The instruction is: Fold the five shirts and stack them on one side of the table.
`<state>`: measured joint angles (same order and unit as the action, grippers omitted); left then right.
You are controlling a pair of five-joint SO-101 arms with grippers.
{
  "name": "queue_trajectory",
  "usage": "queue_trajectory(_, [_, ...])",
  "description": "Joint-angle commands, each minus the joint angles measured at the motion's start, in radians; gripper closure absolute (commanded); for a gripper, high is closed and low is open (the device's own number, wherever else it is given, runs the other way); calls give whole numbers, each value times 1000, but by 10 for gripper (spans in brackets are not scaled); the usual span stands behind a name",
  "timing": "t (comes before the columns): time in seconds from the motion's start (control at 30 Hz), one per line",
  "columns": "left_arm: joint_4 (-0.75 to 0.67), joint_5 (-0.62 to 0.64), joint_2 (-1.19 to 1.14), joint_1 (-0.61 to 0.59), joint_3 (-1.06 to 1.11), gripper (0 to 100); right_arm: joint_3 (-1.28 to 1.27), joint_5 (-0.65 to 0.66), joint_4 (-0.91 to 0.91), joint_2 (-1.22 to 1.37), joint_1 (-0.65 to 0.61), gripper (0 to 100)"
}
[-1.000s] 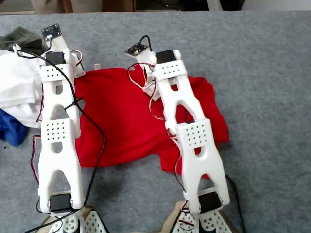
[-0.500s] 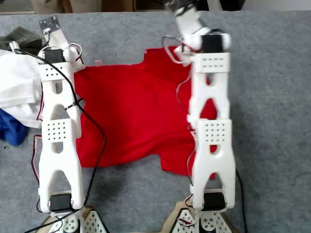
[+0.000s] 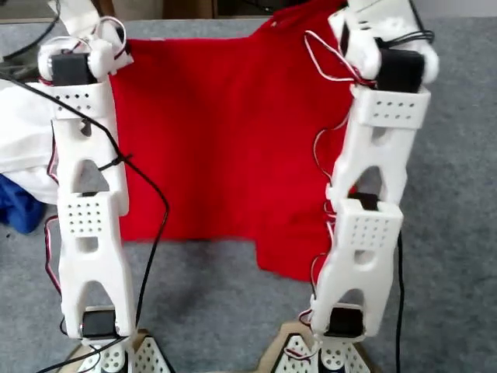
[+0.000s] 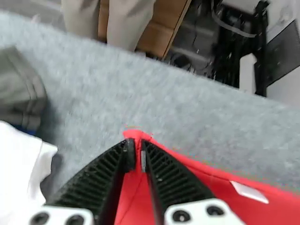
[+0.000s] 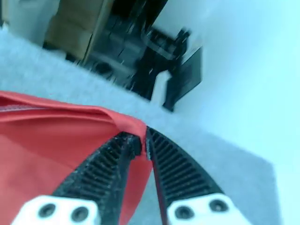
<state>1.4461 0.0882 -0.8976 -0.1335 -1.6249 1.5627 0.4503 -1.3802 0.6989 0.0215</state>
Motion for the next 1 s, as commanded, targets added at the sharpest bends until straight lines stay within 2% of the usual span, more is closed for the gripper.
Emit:
queue_trajectory(0.0, [43, -54, 142, 28, -44, 981, -1, 9, 55, -156, 28, 994])
queue_trajectory(0.17, [118, -149, 234, 66, -44, 981, -2, 11, 107, -226, 36, 994])
queue_trajectory(0.43, [121, -157, 262, 40, -43, 981, -4, 11, 169, -243, 31, 994])
queue_trajectory(0.6, [121, -155, 180, 37, -41, 981, -68, 12, 166, -243, 36, 994])
queue_trajectory(0.87, [121, -152, -51, 37, -43, 981, -326, 12, 164, -245, 50, 994])
queue_trajectory(0.97, [146, -153, -74, 38, -46, 981, -355, 68, 75, -249, 51, 994])
